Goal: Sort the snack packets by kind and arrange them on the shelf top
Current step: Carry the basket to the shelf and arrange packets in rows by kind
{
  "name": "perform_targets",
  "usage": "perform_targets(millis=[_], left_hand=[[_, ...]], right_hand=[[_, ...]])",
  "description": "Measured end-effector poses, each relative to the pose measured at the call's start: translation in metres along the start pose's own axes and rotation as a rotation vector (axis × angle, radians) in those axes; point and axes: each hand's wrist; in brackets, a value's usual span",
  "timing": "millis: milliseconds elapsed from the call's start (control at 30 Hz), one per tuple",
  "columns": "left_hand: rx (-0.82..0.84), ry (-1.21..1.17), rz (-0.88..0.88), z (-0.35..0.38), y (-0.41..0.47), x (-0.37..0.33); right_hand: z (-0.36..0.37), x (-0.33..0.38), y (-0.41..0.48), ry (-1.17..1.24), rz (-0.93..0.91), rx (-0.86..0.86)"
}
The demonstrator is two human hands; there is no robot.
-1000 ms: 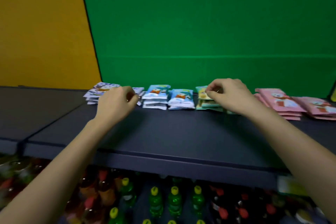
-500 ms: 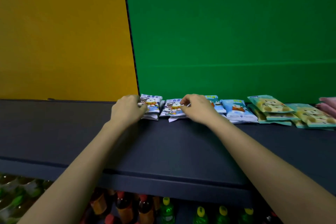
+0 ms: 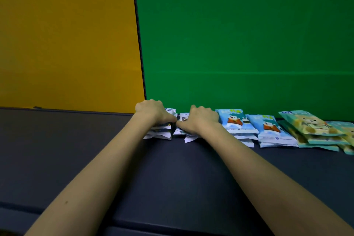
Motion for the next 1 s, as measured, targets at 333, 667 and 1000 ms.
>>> perform_targets(millis=[333,667,1000], left_hand=[[-0.039,0.051,0.119,-0.012,-0.003,0.009],[0.045,0.079,0.327,-0.012,-0.077,0.051],[0.105,-0.036,0.48,0.002,-0.096,0.083]], right_hand=[[0.002,0.021,0.007,0.037,0.159,0.026],[-0.011,-0.004,-0.078,0.137,0.038,-0.077],[0.009,-0.02,-0.124,0.161,-0.128,0.061]])
Point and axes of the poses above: each hand's wrist, its own y-axis towards the middle knuckle, its own z-axis out of the palm, x = y × z, and after that the axes turned 12 degrees about -y, right-handed
